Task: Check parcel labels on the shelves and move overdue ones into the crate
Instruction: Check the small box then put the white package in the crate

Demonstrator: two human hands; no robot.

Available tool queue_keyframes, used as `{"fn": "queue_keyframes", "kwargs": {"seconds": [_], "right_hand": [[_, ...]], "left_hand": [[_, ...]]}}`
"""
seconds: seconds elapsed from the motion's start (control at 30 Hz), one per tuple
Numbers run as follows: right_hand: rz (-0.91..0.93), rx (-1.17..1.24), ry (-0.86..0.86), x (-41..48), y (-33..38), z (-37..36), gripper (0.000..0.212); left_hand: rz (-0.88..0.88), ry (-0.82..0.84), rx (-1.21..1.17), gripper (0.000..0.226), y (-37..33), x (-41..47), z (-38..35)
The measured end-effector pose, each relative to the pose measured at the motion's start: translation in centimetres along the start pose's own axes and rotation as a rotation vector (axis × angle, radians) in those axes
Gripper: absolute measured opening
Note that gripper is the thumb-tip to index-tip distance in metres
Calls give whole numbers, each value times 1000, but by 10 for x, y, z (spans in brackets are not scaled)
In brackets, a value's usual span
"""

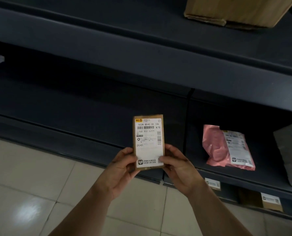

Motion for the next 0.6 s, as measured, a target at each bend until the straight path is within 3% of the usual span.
{"fn": "queue_keyframes", "kwargs": {"seconds": [0.23,0.33,0.5,0.6], "right_hand": [[19,-6,9,-1,3,-8,42],[-8,20,-27,-1,3,-9,39],[-64,-16,-196,20,8,-1,28],[-32,-99,-250,43,12,3,27]], "left_hand": [[-38,23,7,39,-9,-2,0],[-38,-28,47,31,-10,4,4],[-41,-77,449,32,-25,31,-4],[-61,-124,537,38,-31,48,-11]]}}
Point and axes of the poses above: each hand's wrist, its own x-axis towards the middle knuckle, its own z-axis out of the back of the hand, y = z × x, the point moved 5 cm from there along x, towards the middle knuckle, and after that the axes turned 6 degrees about y, right-handed, at the moved point
